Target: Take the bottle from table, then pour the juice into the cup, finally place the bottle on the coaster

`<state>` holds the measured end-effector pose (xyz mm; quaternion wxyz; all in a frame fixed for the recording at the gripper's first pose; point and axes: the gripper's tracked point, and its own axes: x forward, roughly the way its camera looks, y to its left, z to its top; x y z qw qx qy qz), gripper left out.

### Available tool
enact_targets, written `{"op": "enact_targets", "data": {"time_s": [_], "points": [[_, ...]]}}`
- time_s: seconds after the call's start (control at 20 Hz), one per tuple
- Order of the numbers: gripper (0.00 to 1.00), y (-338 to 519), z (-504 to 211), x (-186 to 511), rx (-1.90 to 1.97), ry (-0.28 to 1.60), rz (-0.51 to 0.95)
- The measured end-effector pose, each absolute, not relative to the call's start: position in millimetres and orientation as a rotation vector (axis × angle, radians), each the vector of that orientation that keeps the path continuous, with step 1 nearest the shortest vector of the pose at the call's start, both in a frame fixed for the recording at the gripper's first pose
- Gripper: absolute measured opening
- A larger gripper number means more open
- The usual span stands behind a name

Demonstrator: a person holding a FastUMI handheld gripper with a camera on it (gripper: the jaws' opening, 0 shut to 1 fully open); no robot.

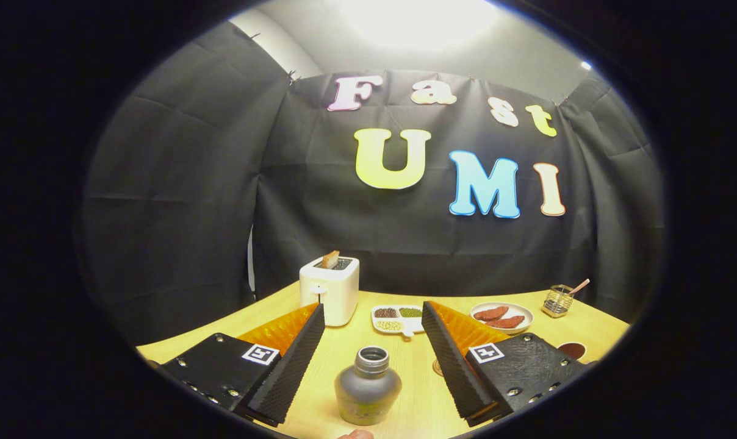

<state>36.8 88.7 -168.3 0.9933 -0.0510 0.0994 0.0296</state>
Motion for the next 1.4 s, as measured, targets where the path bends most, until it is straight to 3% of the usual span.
{"op": "enact_targets", "data": {"time_s": [0.8, 1.4], "points": [[0.98, 91, -272, 14, -0.039, 0.389, -0.003], [0.98, 93, -311, 6, -0.01, 0.48, -0.036]]}}
